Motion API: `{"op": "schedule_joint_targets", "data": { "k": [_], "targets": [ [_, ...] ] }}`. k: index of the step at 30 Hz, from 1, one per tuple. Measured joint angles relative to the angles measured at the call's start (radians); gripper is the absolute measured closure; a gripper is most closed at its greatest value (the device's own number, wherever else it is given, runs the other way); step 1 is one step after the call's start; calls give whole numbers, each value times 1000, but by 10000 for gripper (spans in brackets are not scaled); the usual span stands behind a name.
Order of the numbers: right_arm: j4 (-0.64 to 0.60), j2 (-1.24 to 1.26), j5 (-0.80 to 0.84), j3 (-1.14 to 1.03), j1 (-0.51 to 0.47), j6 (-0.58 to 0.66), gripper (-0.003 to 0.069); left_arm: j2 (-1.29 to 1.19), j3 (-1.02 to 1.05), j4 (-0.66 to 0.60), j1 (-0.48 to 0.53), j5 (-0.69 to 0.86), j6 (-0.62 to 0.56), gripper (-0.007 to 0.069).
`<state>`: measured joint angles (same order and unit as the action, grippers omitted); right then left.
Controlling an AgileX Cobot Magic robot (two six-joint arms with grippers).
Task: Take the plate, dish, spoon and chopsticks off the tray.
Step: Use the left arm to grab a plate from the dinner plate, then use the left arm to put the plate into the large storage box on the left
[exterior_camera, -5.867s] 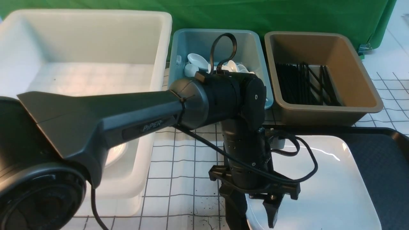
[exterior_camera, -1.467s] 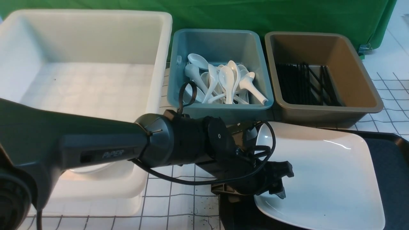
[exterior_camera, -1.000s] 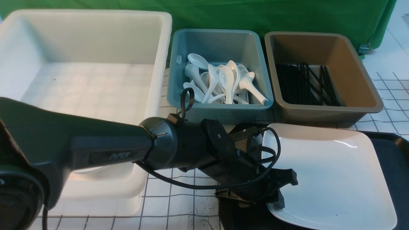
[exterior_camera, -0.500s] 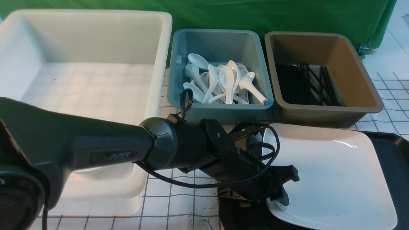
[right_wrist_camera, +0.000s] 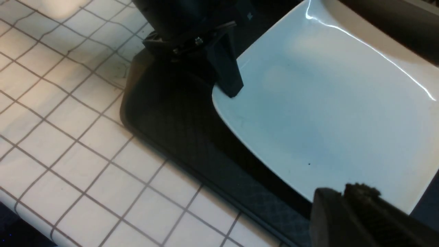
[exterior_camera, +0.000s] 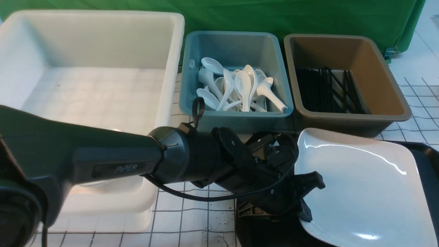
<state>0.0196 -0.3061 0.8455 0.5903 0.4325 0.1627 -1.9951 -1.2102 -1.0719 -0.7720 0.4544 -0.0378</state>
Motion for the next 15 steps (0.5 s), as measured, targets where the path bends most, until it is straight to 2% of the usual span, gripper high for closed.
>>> {"op": "schedule_joint_targets", "data": {
  "k": [9, 15],
  "targets": [
    [-4, 0, 0, 0, 0, 0, 543, 216, 7, 115, 2, -14, -8, 599],
    [-4, 0, 0, 0, 0, 0, 538, 362, 8, 153, 53, -33, -8, 599]
  ]
}}
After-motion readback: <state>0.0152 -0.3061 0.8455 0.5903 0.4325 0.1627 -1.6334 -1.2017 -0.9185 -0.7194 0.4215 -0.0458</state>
